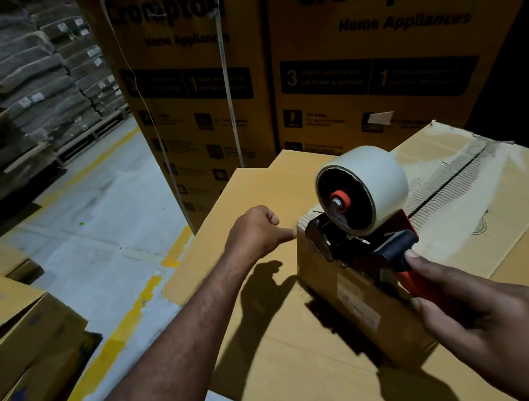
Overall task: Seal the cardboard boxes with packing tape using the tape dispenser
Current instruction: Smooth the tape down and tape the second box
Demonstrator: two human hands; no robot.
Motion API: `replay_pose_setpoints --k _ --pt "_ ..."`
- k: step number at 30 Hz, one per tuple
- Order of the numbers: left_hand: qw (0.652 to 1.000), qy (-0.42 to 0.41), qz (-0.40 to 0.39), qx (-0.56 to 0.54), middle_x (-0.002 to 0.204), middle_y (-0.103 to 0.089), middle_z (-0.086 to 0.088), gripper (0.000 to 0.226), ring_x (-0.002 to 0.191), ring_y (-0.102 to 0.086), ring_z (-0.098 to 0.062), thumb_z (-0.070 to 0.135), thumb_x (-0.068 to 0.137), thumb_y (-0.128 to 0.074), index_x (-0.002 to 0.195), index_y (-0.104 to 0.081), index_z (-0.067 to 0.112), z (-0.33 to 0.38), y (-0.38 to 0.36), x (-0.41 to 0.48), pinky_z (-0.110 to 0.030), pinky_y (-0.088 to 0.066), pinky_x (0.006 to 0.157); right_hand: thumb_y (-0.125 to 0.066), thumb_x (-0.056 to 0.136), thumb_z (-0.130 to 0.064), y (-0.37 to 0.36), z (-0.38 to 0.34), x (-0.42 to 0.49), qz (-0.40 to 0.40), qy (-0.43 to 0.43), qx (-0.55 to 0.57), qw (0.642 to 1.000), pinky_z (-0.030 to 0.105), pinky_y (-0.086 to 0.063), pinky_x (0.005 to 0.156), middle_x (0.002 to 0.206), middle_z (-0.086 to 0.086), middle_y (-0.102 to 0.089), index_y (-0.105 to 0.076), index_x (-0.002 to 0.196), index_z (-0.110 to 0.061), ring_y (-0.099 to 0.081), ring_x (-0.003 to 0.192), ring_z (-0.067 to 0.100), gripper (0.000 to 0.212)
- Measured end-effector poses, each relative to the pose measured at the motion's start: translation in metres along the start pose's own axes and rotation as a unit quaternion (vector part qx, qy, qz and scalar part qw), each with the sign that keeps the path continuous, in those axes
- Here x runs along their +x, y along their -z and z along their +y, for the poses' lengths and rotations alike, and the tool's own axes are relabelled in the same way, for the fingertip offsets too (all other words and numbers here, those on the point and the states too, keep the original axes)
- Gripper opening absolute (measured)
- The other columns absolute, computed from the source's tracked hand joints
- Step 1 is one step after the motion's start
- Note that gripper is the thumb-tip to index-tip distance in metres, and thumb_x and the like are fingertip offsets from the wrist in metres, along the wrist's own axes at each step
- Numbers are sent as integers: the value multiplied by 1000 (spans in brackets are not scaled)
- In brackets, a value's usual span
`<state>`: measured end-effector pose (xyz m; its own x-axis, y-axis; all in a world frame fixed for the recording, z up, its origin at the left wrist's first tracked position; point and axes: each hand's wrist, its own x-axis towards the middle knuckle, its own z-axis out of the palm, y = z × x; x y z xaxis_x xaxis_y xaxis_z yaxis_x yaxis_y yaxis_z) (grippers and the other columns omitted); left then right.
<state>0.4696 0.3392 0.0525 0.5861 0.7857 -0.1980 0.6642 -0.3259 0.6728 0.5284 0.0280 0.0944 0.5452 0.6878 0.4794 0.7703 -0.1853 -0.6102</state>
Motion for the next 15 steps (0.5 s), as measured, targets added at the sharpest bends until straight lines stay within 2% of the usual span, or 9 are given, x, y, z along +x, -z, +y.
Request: replay_pose_setpoints --k 2,4,5,7,9,11,15 --pt "998 -35 37 31 103 -68 5 29 83 -61 -9 40 84 -80 105 -66 25 -1 2 1 -28 -48 68 -73 72 -27 0 -1 0 -10 -8 -3 1000 4 -46 80 116 -23 -66 -65 124 -31 -64 98 -10 52" --pt "991 -93 96 18 116 -69 6 24 93 -61 -11 32 93 -70 116 -69 25 5 9 0 -27 -47 77 -74 71 -25 0 -3 1 -24 -18 -3 1000 3 -44 81 117 -31 -63 -65 125 -32 -62 100 -13 55" --pt "987 -119 106 10 116 -70 6 23 96 -61 -11 32 96 -66 116 -71 24 11 12 -2 -27 -48 80 -73 71 -26 0 -4 1 -29 -22 -5 999 3 -45 81 118 -32 -62 -65 125 -33 -62 101 -13 55" --pt "987 -144 62 23 106 -73 6 22 94 -64 -12 36 97 -63 109 -75 22 25 17 -7 -29 -52 79 -73 72 -29 1 -6 2 -36 -30 -12 999 6 -47 78 117 -28 -64 -65 126 -37 -64 98 -11 55" --pt "991 -117 -14 64 95 -75 3 26 87 -66 -13 42 95 -64 98 -79 21 35 11 -11 -32 -55 77 -75 75 -31 3 -8 6 -48 -36 -26 998 11 -50 76 116 -28 -64 -63 127 -43 -65 96 -10 56" --pt "995 -70 -55 48 88 -75 -1 29 82 -64 -15 44 93 -67 91 -80 19 36 3 -12 -34 -54 74 -81 76 -26 5 -9 9 -71 -38 -42 996 12 -49 77 116 -28 -65 -60 129 -46 -63 100 -8 60" --pt "998 -26 -48 -27 80 -65 4 20 77 -58 -14 31 93 -69 78 -73 19 34 0 -12 -29 -47 66 -84 72 -22 9 -17 18 -116 -19 -84 989 -2 -40 73 113 -31 -59 -62 129 -41 -54 102 -13 65"
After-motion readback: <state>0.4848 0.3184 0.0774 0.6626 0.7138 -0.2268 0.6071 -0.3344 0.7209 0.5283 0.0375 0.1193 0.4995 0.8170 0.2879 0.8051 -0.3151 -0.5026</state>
